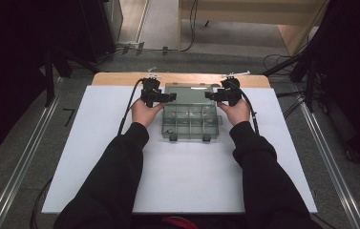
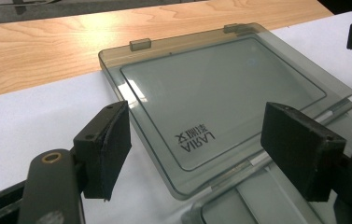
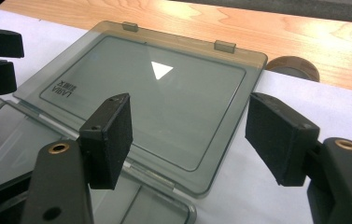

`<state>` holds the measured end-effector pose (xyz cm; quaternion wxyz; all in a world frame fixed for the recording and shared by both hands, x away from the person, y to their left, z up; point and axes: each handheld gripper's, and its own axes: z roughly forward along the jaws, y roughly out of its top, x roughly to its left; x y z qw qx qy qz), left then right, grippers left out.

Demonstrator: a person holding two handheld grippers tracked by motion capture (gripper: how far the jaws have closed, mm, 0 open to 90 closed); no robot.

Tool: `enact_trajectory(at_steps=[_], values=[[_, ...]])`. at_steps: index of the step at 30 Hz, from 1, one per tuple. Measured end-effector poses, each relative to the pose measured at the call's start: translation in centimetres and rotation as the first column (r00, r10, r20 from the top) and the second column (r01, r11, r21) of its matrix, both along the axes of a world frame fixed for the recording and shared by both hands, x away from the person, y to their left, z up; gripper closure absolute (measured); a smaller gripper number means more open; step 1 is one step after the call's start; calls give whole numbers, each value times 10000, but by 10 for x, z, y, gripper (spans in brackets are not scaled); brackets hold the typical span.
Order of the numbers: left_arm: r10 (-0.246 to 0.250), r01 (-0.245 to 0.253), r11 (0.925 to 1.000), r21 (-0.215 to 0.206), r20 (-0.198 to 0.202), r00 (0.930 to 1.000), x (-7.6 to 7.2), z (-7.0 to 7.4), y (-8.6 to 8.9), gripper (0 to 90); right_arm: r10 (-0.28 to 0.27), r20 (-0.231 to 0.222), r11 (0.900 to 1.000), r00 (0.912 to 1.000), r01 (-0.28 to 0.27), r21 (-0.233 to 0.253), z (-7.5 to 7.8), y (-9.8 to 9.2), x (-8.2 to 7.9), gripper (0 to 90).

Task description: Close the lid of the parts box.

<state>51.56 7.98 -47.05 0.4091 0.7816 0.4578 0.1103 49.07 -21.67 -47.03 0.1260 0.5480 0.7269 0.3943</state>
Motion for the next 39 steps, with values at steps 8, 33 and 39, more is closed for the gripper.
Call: enact_trajectory(at_steps=[8, 33, 39], values=[[315, -323, 9990, 308, 286, 9991, 3, -8, -3, 244, -199, -26, 9998, 9998, 199, 59, -8, 4, 6, 307], [702, -700, 9973, 219, -87, 9975, 9, -30, -12, 243, -323, -645, 9980, 9974, 287, -561, -31, 13, 11, 305], [675, -673, 9977, 108, -166, 9976, 10, -34, -11, 243, -301, -755, 9987, 9967, 268, -444, -33, 12, 12, 301]])
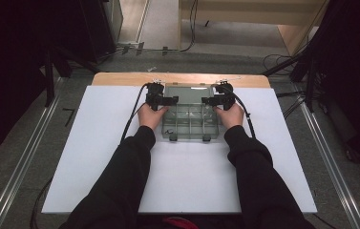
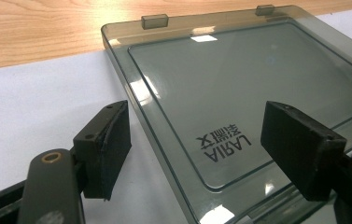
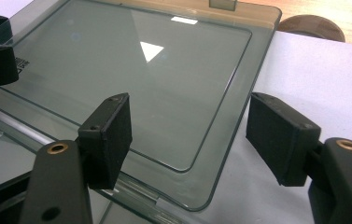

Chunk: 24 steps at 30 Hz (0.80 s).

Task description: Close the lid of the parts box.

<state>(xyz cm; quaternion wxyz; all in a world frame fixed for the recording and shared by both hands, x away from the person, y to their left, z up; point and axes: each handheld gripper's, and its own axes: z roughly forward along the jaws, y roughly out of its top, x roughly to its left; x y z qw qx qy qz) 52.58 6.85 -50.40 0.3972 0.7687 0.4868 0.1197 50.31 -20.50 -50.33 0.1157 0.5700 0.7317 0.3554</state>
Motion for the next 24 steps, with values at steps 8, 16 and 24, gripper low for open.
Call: enact_trajectory(at_steps=[8, 16, 24], values=[[-130, 130, 9998, -133, 47, 9999, 1, -3, 1, 233, -3, -9, 10000, 10000, 4, 74, -1, 1, 1, 281], [-272, 268, 9989, -396, -103, 9996, 2, -5, -1, 189, 82, -126, 9998, 9999, -80, 164, -2, 1, 1, 248], [-249, 245, 9989, -397, -103, 9996, 1, -6, -2, 175, 138, -541, 9982, 9984, -106, 592, -3, -2, 2, 233]])
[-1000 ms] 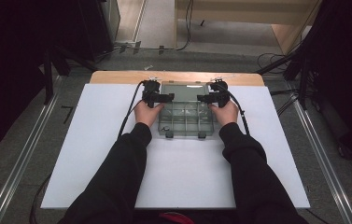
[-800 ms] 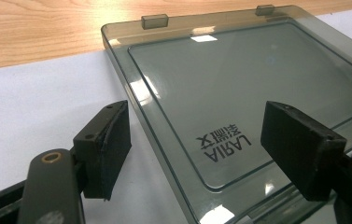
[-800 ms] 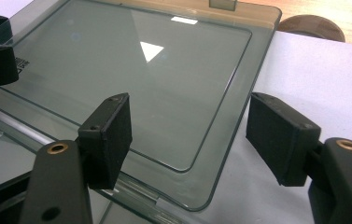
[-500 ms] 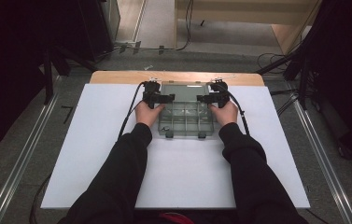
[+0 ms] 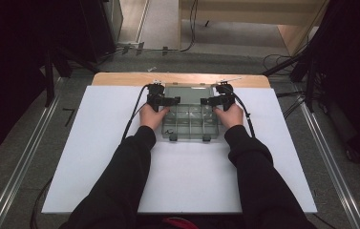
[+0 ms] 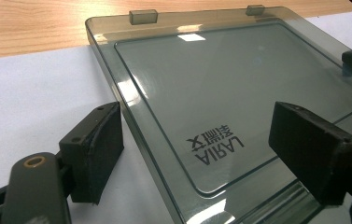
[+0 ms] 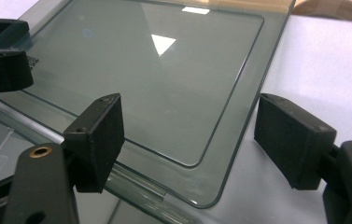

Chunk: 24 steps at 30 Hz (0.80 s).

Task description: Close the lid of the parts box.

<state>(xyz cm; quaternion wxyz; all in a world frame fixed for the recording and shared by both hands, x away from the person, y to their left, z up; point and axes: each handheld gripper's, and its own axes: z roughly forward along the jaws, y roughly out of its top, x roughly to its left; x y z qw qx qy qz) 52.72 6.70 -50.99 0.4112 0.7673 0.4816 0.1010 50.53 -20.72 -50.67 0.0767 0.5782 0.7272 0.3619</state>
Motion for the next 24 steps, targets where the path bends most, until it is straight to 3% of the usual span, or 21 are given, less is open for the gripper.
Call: enact_trajectory(at_steps=[8, 24], values=[[85, -85, 10000, -35, 83, 9999, 0, -1, -1, 164, -142, -286, 9995, 9995, 150, 272, 0, -1, 1, 234], [130, -130, 9999, -52, 89, 9999, -1, -2, -2, 163, 57, -563, 9999, 9984, -49, 147, 2, -1, 5, 222]])
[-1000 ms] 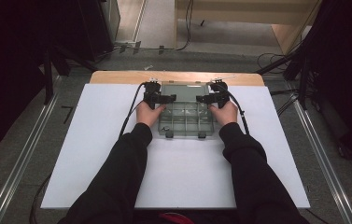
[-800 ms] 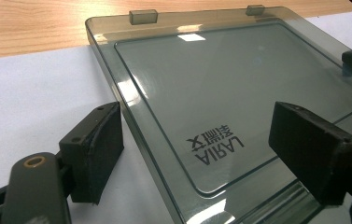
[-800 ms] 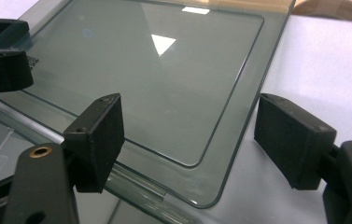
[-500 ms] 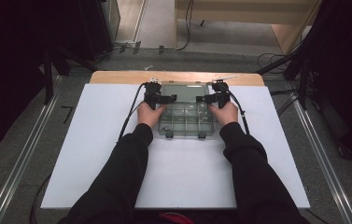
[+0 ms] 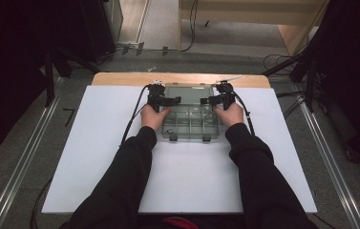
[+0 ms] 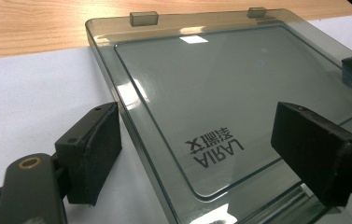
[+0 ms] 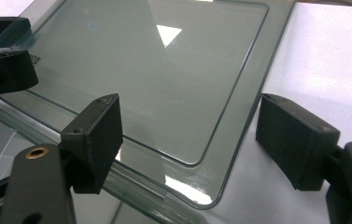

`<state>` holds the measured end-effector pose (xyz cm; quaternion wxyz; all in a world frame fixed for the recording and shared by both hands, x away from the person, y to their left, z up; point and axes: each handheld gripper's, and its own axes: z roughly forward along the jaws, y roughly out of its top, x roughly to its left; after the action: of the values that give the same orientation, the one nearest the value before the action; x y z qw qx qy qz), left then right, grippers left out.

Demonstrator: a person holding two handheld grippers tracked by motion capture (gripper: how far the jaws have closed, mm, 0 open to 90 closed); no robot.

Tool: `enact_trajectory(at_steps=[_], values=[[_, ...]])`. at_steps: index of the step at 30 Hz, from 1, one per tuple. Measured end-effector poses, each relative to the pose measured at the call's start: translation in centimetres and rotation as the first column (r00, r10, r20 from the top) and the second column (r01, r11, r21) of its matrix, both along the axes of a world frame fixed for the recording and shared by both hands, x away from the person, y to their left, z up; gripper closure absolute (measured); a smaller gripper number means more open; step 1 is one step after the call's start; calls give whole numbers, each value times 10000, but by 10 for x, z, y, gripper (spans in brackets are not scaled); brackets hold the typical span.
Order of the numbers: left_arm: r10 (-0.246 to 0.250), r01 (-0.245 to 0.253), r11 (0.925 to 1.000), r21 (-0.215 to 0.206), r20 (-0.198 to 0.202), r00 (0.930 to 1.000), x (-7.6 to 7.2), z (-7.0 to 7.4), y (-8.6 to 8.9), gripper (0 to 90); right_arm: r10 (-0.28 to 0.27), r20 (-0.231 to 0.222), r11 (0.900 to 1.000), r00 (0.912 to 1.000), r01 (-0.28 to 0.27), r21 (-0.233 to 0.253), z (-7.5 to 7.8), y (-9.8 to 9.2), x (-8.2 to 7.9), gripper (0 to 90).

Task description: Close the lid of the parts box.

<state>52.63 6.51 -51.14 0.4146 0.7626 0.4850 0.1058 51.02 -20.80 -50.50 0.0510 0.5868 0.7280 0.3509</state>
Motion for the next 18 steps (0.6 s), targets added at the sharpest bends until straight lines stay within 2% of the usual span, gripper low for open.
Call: enact_trajectory(at_steps=[7, 15, 18], values=[[66, -66, 10000, -49, -21, 10000, 0, 0, 0, 163, -2, -144, 9999, 9999, 5, 172, 1, 0, 0, 254], [73, -74, 9999, -117, -78, 9999, 0, 1, 1, 166, -39, 31, 9999, 10000, 38, 164, 0, 0, -2, 254], [56, -62, 9998, -199, -274, 9996, 0, 2, 2, 175, -67, 95, 9998, 9999, 66, 174, 0, 0, -3, 255]])
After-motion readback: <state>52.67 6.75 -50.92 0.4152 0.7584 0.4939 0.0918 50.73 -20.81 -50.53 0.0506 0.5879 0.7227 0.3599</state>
